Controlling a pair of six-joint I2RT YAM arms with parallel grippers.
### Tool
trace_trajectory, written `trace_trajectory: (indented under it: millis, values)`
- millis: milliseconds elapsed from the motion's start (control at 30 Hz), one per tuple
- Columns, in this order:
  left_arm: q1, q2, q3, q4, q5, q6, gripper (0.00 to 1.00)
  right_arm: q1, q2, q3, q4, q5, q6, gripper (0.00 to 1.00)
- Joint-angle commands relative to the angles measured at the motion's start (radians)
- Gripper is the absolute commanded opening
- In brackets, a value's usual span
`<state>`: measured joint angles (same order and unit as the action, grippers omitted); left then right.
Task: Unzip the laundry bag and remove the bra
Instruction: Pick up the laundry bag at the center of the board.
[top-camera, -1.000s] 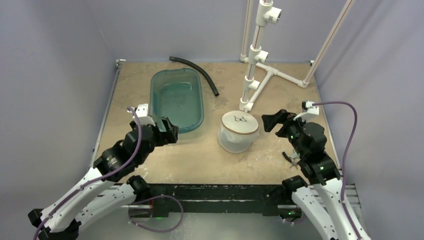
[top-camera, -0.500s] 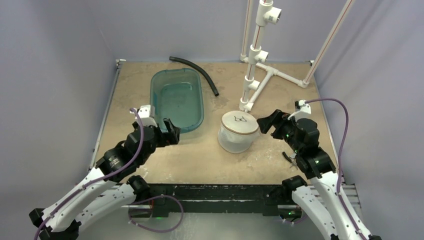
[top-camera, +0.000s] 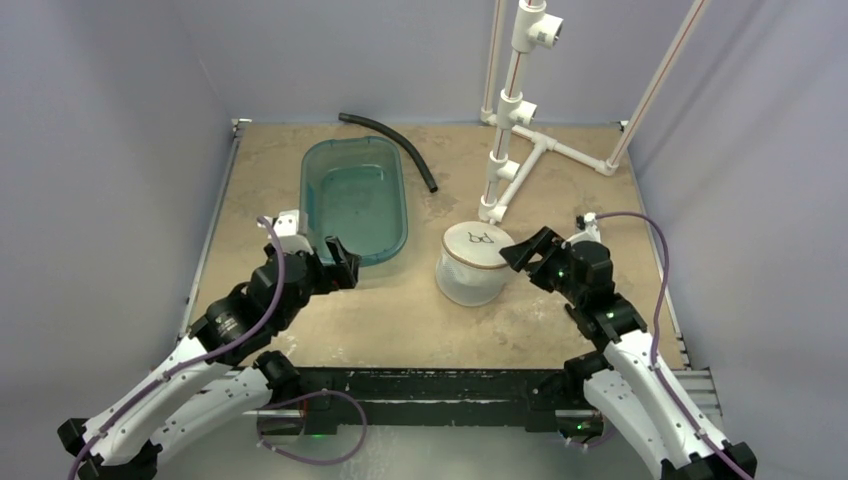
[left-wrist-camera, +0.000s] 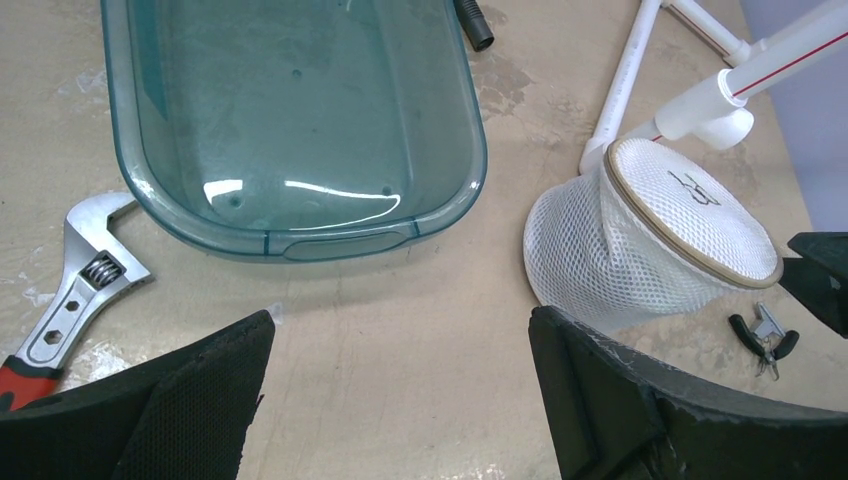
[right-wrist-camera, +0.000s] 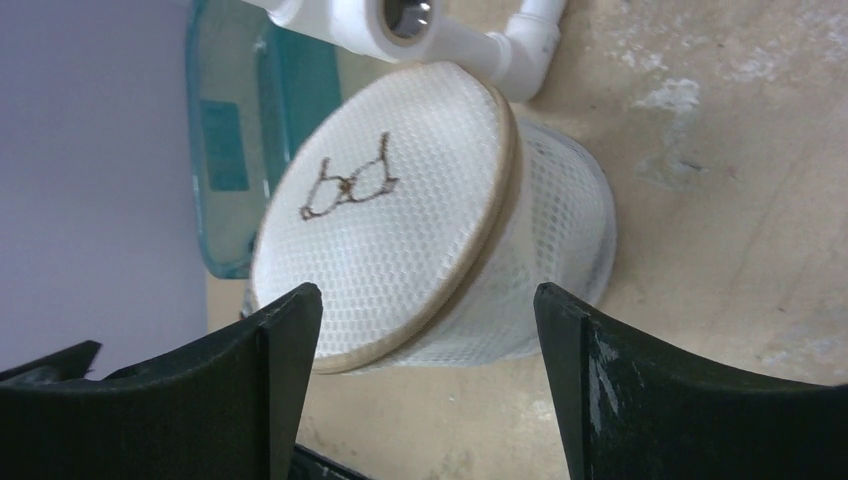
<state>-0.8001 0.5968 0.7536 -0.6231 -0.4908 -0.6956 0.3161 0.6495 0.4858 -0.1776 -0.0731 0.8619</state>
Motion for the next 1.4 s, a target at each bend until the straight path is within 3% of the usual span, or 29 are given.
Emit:
trace_trajectory:
  millis: [0, 200, 333, 433, 567, 700, 800, 933, 1000, 1133, 1367]
  values:
    - [-0.005, -0.019, -0.006, 0.017, -0.007, -0.014, 0.98, -0.001, 0.014, 0.005, 0.133, -0.045, 0.094, 0.80]
    - [-0.004, -0.032, -0.008, 0.003, -0.002, -0.051, 0.97, -0.027, 0.093, -0.015, 0.173, -0.100, 0.132, 0.62]
    - [-0.004, -0.034, -0.008, -0.004, 0.021, -0.069, 0.97, -0.048, 0.102, -0.023, 0.174, -0.115, 0.142, 0.56]
    - [-0.005, -0.031, -0.011, -0.004, 0.043, -0.081, 0.97, -0.051, 0.117, -0.020, 0.170, -0.123, 0.140, 0.55]
    - [-0.004, -0.026, -0.015, -0.004, 0.070, -0.088, 0.96, -0.052, 0.116, -0.030, 0.144, -0.111, 0.136, 0.62]
    - [-0.004, -0.020, -0.024, -0.001, 0.078, -0.096, 0.96, -0.055, 0.125, -0.038, 0.148, -0.106, 0.137, 0.61]
    - [-0.005, -0.009, -0.030, 0.021, 0.101, -0.104, 0.96, -0.056, 0.149, -0.031, 0.172, -0.119, 0.138, 0.48]
    - [-0.005, 0.018, -0.019, 0.046, 0.147, -0.108, 0.96, -0.057, 0.159, -0.006, 0.172, -0.143, 0.083, 0.23]
    - [-0.005, 0.025, -0.014, 0.058, 0.168, -0.106, 0.96, -0.057, 0.136, 0.027, 0.144, -0.107, 0.023, 0.00]
    - [-0.005, -0.005, -0.038, 0.121, 0.208, -0.102, 0.96, -0.055, 0.061, 0.079, 0.068, -0.149, -0.136, 0.00]
    - [-0.004, -0.036, -0.090, 0.256, 0.272, -0.076, 0.97, -0.055, -0.048, 0.145, 0.018, -0.413, -0.343, 0.00]
